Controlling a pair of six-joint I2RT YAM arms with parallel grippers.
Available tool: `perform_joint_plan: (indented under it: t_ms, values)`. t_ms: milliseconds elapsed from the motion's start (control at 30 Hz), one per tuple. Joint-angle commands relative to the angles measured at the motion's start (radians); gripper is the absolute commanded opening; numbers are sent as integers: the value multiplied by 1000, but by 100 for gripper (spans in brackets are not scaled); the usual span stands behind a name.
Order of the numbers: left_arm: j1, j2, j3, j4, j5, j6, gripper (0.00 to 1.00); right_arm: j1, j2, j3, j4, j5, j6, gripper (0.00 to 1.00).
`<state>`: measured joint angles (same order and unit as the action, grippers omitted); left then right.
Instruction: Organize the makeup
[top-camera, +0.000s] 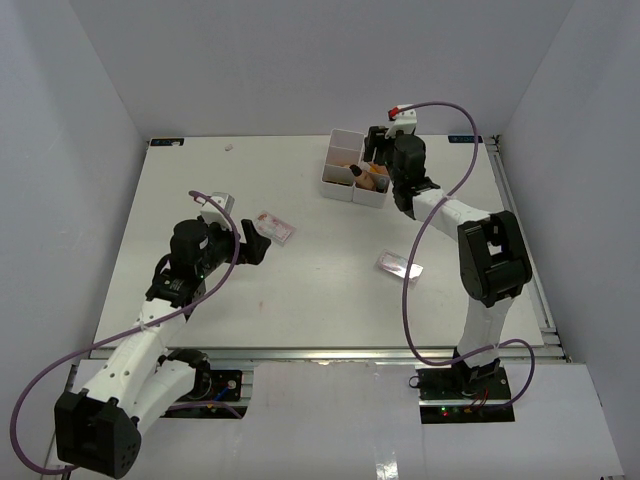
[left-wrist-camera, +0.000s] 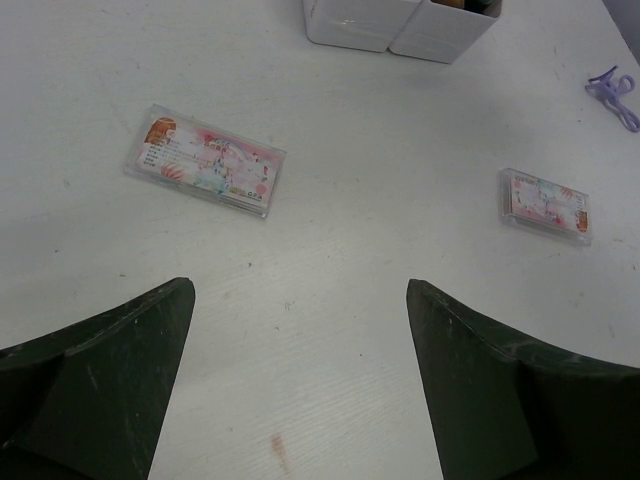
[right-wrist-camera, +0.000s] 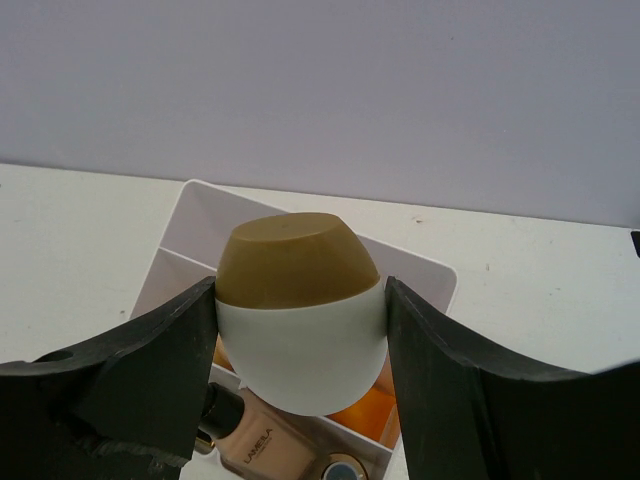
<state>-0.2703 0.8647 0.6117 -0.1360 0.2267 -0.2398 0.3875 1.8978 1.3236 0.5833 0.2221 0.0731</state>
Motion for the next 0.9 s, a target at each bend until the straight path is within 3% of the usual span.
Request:
perform_joint_plan:
  t_ms: [0, 567, 867]
  values:
    - [5, 1, 4, -1, 3, 11, 98, 1, 13, -10, 190, 60, 3, 22]
    - [5, 11, -7, 25, 11, 23, 98, 4, 112, -54, 429, 141, 12, 28]
    - [5, 25, -10, 27, 14, 24, 98, 10, 184, -107, 672, 173, -30, 33]
